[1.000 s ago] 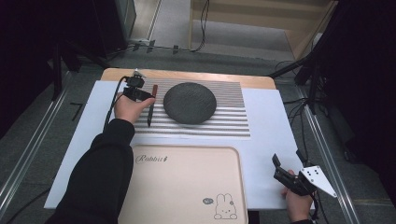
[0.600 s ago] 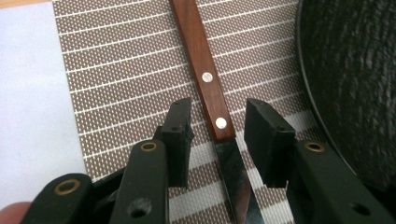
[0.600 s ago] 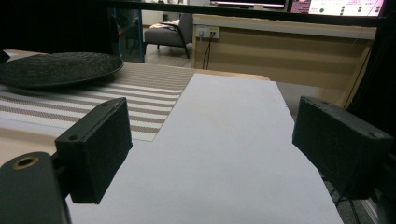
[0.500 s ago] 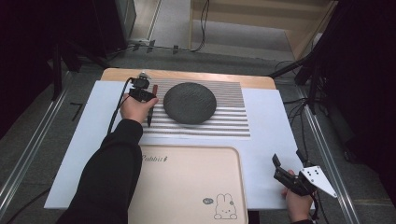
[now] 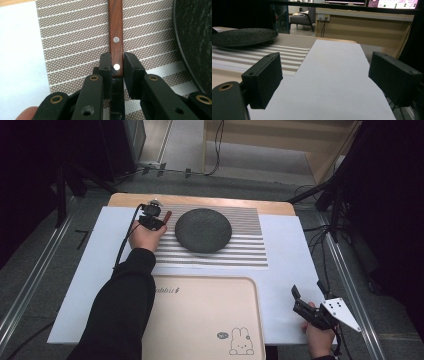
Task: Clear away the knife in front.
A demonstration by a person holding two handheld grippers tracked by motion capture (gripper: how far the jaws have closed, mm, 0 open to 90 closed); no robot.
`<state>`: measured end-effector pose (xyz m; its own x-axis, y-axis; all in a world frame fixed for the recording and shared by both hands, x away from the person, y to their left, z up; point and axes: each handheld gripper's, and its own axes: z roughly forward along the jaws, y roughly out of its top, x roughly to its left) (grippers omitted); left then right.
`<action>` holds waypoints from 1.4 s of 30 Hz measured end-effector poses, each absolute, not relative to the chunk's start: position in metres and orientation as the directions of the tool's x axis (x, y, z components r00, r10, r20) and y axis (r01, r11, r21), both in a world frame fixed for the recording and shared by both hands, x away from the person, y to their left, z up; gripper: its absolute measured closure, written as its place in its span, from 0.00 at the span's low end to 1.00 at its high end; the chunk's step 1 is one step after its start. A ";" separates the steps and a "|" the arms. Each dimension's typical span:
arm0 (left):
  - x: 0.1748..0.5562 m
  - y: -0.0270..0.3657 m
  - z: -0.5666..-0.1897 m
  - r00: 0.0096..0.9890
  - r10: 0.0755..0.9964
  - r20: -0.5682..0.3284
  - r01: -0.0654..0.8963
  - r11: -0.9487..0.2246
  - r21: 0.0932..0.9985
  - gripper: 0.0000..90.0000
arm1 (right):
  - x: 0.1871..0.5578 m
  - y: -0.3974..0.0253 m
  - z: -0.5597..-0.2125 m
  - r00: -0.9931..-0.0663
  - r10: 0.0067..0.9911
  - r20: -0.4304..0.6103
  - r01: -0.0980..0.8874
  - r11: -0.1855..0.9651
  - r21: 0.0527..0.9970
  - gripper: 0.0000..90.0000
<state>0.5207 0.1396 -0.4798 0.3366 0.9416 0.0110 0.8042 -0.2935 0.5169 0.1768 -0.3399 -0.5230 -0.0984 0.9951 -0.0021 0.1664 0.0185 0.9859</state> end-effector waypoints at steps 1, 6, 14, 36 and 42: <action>0.520 0.140 -0.480 0.339 0.941 0.009 0.803 -0.295 0.518 0.86 | 0.177 -0.340 -0.523 -0.098 0.995 -0.002 0.166 0.018 0.986 0.11; 0.517 0.142 -0.476 0.355 0.935 0.019 0.795 -0.312 0.520 0.86 | 0.177 -0.340 -0.523 -0.097 0.995 -0.003 0.168 0.019 0.986 0.11; 0.511 0.147 -0.462 0.359 0.933 0.002 0.782 -0.302 0.545 0.86 | 0.177 -0.340 -0.523 -0.096 0.995 -0.003 0.168 0.019 0.986 0.11; 0.486 0.153 -0.443 0.412 0.910 -0.050 0.768 -0.318 0.556 0.86 | 0.177 -0.338 -0.523 -0.091 0.996 -0.010 0.173 0.026 0.985 0.11; 0.480 0.158 -0.439 0.413 0.907 -0.082 0.770 -0.299 0.564 0.86 | 0.178 -0.338 -0.523 -0.092 0.996 -0.013 0.171 0.029 0.985 0.11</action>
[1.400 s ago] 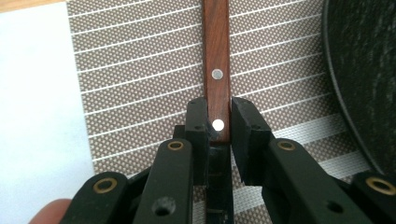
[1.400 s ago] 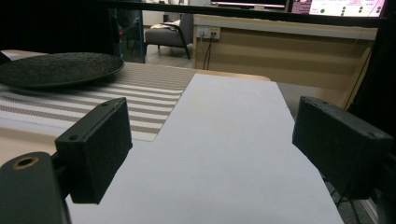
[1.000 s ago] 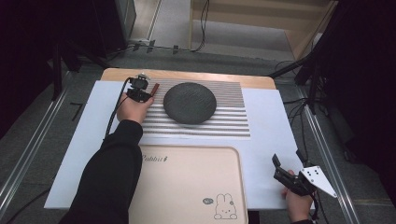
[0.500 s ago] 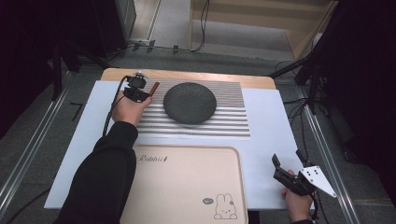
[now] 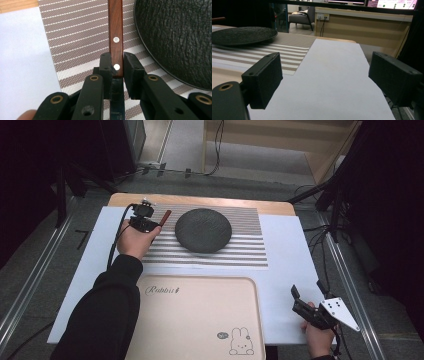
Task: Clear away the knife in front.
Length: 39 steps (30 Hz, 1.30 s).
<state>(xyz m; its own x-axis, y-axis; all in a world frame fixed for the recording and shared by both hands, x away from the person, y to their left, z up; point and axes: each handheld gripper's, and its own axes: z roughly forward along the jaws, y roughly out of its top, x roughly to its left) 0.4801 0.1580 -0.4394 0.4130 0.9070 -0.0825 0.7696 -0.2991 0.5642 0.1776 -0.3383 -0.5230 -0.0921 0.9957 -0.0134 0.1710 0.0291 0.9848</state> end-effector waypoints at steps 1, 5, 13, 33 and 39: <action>0.479 0.159 -0.439 0.414 0.906 -0.083 0.770 -0.300 0.563 0.86 | 0.178 -0.338 -0.523 -0.092 0.996 -0.014 0.171 0.029 0.985 0.11; 0.474 0.160 -0.437 0.421 0.903 -0.087 0.765 -0.301 0.570 0.86 | 0.178 -0.338 -0.523 -0.093 0.996 -0.017 0.170 0.032 0.985 0.11; 0.462 0.162 -0.435 0.444 0.892 -0.089 0.754 -0.318 0.575 0.86 | 0.178 -0.338 -0.523 -0.091 0.996 -0.018 0.171 0.034 0.985 0.11; 0.423 0.154 -0.430 0.525 0.844 -0.110 0.705 -0.359 0.611 0.86 | 0.178 -0.338 -0.523 -0.091 0.996 -0.020 0.171 0.035 0.985 0.11; 0.411 0.153 -0.429 0.538 0.836 -0.108 0.692 -0.365 0.623 0.86 | 0.178 -0.338 -0.523 -0.092 0.996 -0.018 0.173 0.034 0.984 0.11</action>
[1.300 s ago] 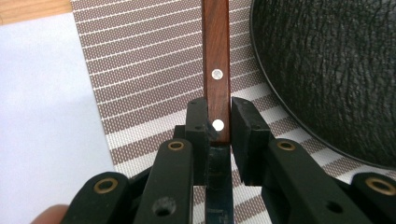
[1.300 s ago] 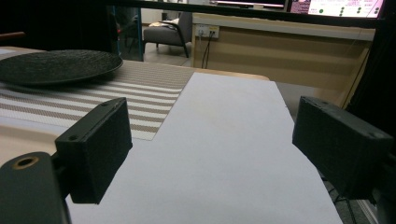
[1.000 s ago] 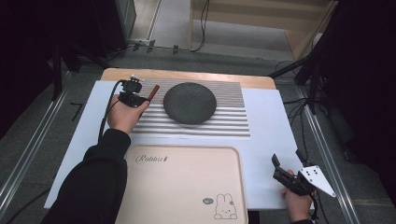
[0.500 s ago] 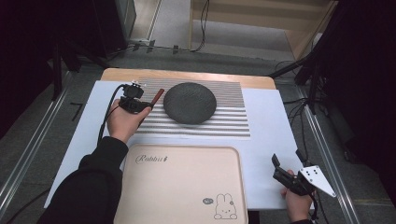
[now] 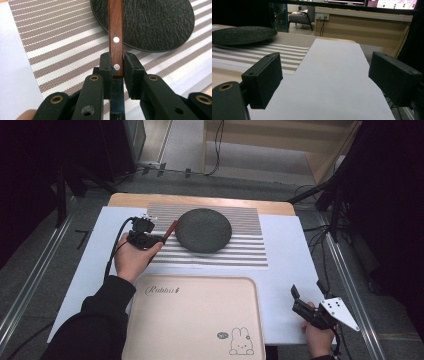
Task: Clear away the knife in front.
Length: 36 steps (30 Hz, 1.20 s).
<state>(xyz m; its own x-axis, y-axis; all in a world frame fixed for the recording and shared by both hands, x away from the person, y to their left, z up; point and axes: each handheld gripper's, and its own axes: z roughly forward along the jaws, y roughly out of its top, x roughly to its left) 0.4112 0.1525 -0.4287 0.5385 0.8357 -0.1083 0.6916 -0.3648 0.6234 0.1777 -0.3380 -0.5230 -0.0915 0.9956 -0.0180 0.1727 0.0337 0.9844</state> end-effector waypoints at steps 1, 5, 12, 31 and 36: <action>0.409 0.153 -0.428 0.542 0.833 -0.111 0.688 -0.364 0.627 0.86 | 0.178 -0.338 -0.523 -0.091 0.996 -0.018 0.173 0.034 0.984 0.11; 0.400 0.153 -0.428 0.549 0.828 -0.109 0.681 -0.368 0.634 0.86 | 0.178 -0.338 -0.523 -0.092 0.996 -0.019 0.173 0.034 0.984 0.11; 0.382 0.156 -0.431 0.559 0.822 -0.108 0.667 -0.368 0.648 0.86 | 0.178 -0.338 -0.523 -0.091 0.996 -0.019 0.173 0.034 0.984 0.11; 0.331 0.170 -0.440 0.576 0.808 -0.125 0.643 -0.354 0.679 0.86 | 0.178 -0.337 -0.523 -0.090 0.996 -0.020 0.175 0.036 0.984 0.11; 0.320 0.171 -0.443 0.582 0.804 -0.120 0.641 -0.363 0.677 0.86 | 0.178 -0.337 -0.523 -0.090 0.996 -0.021 0.176 0.036 0.984 0.11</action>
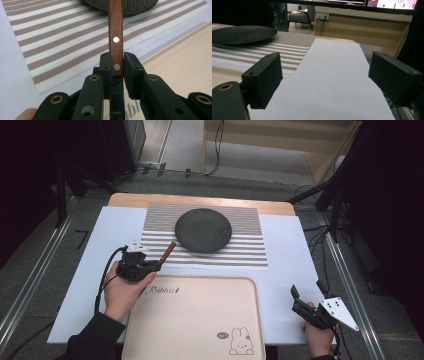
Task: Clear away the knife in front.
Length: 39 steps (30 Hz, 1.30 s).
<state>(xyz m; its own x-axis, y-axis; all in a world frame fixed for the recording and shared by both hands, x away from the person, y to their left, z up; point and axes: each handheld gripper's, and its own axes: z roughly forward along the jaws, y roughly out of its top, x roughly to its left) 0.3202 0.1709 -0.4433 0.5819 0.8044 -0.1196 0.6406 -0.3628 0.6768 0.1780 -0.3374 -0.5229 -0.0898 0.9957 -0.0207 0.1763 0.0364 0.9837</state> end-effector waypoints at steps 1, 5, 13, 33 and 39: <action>0.318 0.171 -0.444 0.585 0.802 -0.121 0.640 -0.365 0.676 0.86 | 0.178 -0.337 -0.523 -0.090 0.996 -0.021 0.176 0.036 0.984 0.11; 0.309 0.172 -0.446 0.589 0.798 -0.131 0.639 -0.359 0.680 0.86 | 0.178 -0.337 -0.523 -0.090 0.996 -0.020 0.176 0.036 0.984 0.11; 0.288 0.173 -0.448 0.600 0.786 -0.150 0.632 -0.351 0.691 0.86 | 0.178 -0.337 -0.523 -0.089 0.996 -0.019 0.176 0.034 0.984 0.11; 0.246 0.184 -0.463 0.594 0.777 -0.208 0.644 -0.304 0.702 0.86 | 0.178 -0.337 -0.523 -0.089 0.996 -0.021 0.177 0.037 0.984 0.11; 0.235 0.185 -0.466 0.593 0.774 -0.220 0.646 -0.295 0.704 0.86 | 0.178 -0.337 -0.523 -0.089 0.996 -0.022 0.178 0.038 0.983 0.11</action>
